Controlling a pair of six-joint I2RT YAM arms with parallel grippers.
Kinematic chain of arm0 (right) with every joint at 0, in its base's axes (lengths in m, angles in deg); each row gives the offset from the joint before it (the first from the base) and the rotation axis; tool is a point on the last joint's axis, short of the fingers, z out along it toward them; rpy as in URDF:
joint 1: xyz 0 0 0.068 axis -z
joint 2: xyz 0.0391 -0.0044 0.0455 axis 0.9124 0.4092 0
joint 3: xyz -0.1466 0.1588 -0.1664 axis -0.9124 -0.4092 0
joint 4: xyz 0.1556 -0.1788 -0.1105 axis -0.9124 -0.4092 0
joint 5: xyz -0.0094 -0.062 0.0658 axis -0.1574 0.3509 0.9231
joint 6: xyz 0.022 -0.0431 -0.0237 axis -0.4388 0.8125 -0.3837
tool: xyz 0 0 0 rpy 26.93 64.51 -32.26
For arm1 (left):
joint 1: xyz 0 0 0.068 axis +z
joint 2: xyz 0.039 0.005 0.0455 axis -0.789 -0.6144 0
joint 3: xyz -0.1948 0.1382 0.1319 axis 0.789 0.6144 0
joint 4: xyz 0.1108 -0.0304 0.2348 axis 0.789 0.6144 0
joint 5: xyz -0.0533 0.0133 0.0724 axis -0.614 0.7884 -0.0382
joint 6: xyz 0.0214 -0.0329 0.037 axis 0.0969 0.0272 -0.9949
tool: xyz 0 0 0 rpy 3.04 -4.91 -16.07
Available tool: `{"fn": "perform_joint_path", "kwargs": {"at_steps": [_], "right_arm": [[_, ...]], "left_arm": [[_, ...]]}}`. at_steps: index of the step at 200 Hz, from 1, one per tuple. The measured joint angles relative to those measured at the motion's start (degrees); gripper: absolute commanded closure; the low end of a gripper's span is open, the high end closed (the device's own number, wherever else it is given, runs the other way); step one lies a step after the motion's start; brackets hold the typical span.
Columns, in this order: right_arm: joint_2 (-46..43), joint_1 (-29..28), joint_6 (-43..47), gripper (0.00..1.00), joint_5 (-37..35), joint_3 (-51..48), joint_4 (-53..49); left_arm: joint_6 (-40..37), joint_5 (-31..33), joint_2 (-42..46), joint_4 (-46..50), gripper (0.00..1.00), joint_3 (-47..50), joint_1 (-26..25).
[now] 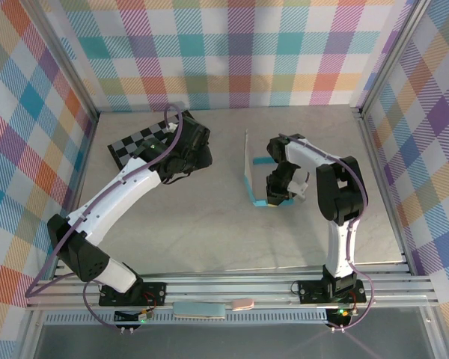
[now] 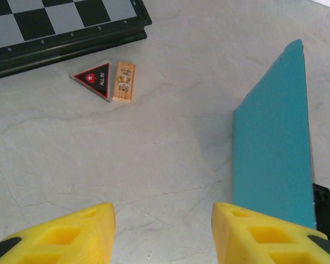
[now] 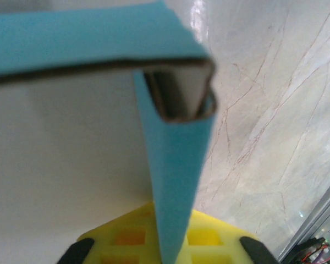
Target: Fold the paper box
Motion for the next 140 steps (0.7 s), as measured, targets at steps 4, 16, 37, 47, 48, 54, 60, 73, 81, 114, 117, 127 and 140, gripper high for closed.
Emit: {"fn": "perform_joint_path", "kwargs": {"at_steps": [4,16,37,47,48,54,60,73,81,114,117,127,140], "right_arm": [[0.00,0.00,-0.72,0.67,0.22,-0.37,0.37],[0.00,0.00,-1.51,0.53,0.98,-1.05,1.27],[-0.07,0.02,-2.36,0.38,1.20,-1.18,2.54],[-0.35,0.11,-2.01,0.33,0.94,-1.18,3.04],[-0.35,0.13,-1.86,0.32,0.92,-1.18,3.06],[-0.74,0.20,-1.53,0.29,0.59,-1.18,3.30],[-1.31,0.31,-1.01,0.27,0.02,-1.07,3.30],[-2.80,0.68,0.96,0.23,-1.68,-0.20,2.89],[-3.96,1.09,2.97,0.21,-3.08,0.94,2.51],[-11.19,3.30,13.25,0.20,-8.41,6.01,3.50],[-11.91,3.52,14.27,0.20,-8.66,6.23,3.80],[-14.95,4.17,19.91,0.22,-9.75,6.47,5.66],[-18.10,4.79,28.50,0.26,-9.86,6.47,8.79]], "left_arm": [[-0.02,-0.24,0.00,0.00,0.51,0.00,0.00],[-0.17,-0.63,0.00,-0.02,0.51,0.00,0.00],[-0.28,-1.18,-0.02,-0.02,0.51,0.00,0.00],[-0.42,-1.53,-0.09,-0.09,0.51,0.00,0.00],[-0.44,-1.53,-0.09,-0.09,0.51,0.00,0.00],[-0.48,-1.81,-0.15,-0.15,0.51,0.00,0.00],[-0.57,-2.03,-0.24,-0.20,0.51,0.00,0.00],[-0.87,-2.62,-0.46,-0.22,0.51,0.00,0.00],[-1.11,-3.17,-0.55,-0.37,0.51,0.00,0.00],[-2.47,-6.45,-0.76,-3.37,0.51,0.28,0.00],[-2.67,-6.93,-0.76,-4.07,0.51,0.37,0.00],[-3.28,-8.52,-0.76,-6.21,0.52,0.85,0.00],[-4.11,-10.95,-0.72,-9.42,0.53,2.01,0.00]]}}
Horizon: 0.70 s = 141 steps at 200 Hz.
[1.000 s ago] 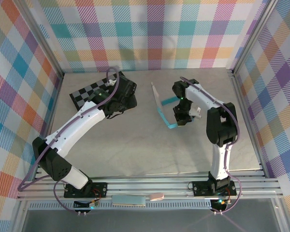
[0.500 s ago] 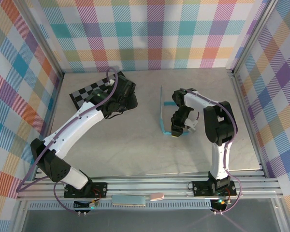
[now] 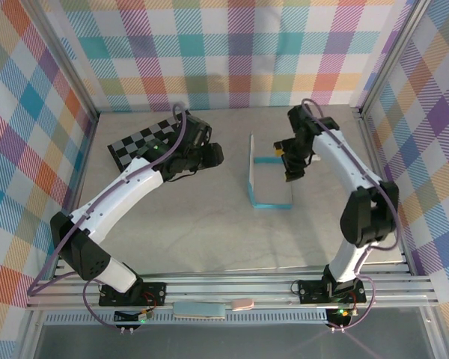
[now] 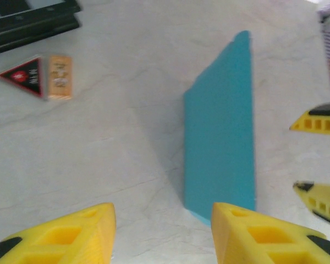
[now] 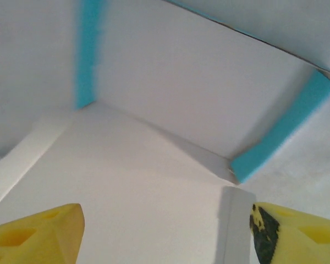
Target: Fold the paper box
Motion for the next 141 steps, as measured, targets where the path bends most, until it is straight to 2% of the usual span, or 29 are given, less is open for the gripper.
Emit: {"fn": "perform_joint_path", "kwargs": {"at_steps": [33,59,89,141], "right_arm": [[-2.36,0.13,24.96,0.31,4.22,3.17,6.21],[-2.01,-1.07,38.66,0.33,10.32,4.50,6.43],[0.09,-3.26,46.64,0.35,14.71,4.50,5.44],[5.81,-6.80,51.30,0.46,16.59,7.56,4.35]], "left_arm": [[-1.90,-6.64,1.42,-9.62,0.57,5.73,0.02],[-2.36,-15.08,3.58,-17.68,0.60,10.82,1.42],[-2.27,-22.91,5.09,-23.47,0.61,14.10,4.48],[-2.12,-25.33,8.46,-24.72,0.61,18.05,6.05]]}}
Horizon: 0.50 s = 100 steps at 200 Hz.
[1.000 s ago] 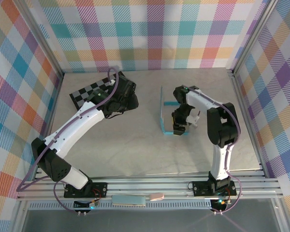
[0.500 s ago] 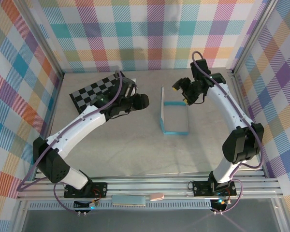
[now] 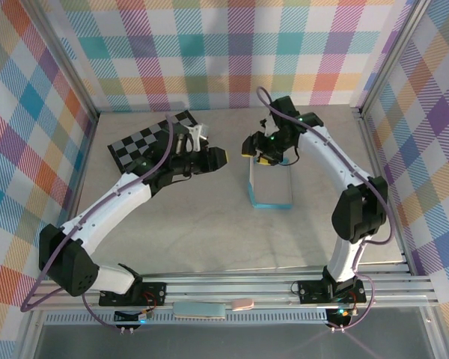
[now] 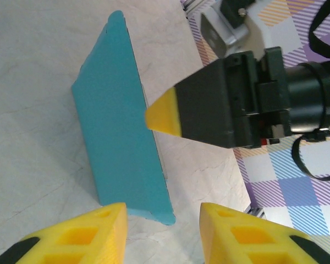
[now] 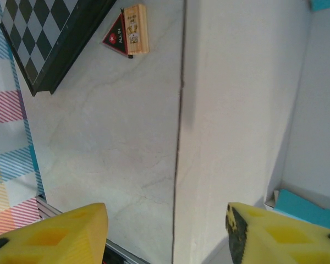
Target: Fold the paper box
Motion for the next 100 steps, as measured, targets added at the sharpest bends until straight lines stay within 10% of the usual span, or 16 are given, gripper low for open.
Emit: {"fn": "perform_joint_path", "kwargs": {"at_steps": [100], "right_arm": [[4.50,-0.24,-2.21,1.00,-1.95,4.20,-0.52]], "left_arm": [[0.46,-1.25,3.76,0.00,0.61,4.39,0.00]]}}
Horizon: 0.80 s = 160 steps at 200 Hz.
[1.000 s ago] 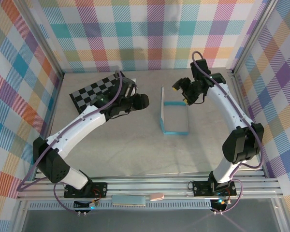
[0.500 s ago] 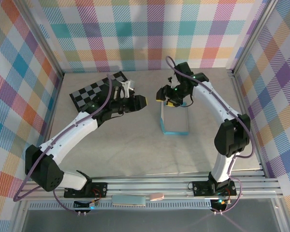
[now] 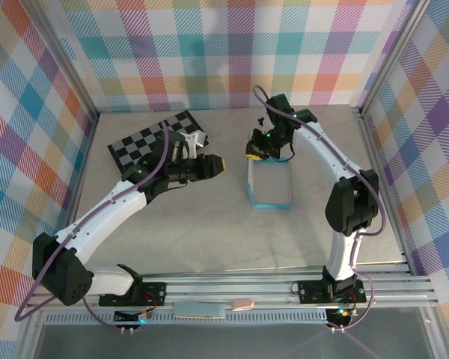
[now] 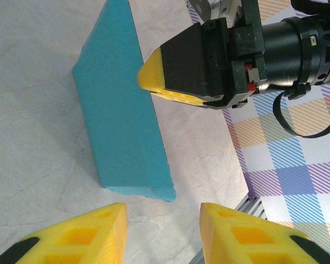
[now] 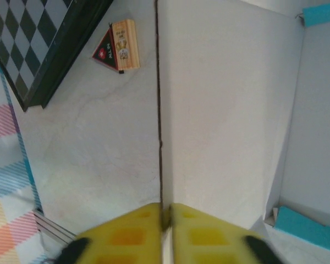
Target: Fold the paper box
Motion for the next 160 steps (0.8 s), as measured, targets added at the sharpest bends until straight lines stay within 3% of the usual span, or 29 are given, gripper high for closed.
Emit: {"fn": "perform_joint_path", "kwargs": {"at_steps": [39,72,127,160], "right_arm": [[0.00,0.00,-6.10,1.00,-3.82,1.05,0.09],[-0.15,0.00,-16.41,1.00,-10.14,3.41,0.02],[-4.35,0.00,-45.59,1.00,-24.81,4.02,-0.98],[-4.00,0.00,-63.30,1.00,-32.06,9.75,-5.97]], "left_arm": [[0.00,0.07,0.20,0.11,0.61,0.00,0.00],[0.00,1.03,0.57,1.31,0.61,0.00,0.00],[-0.02,3.10,2.32,2.67,0.61,0.02,0.00],[-0.02,3.89,4.02,2.95,0.61,1.05,0.00]]}}
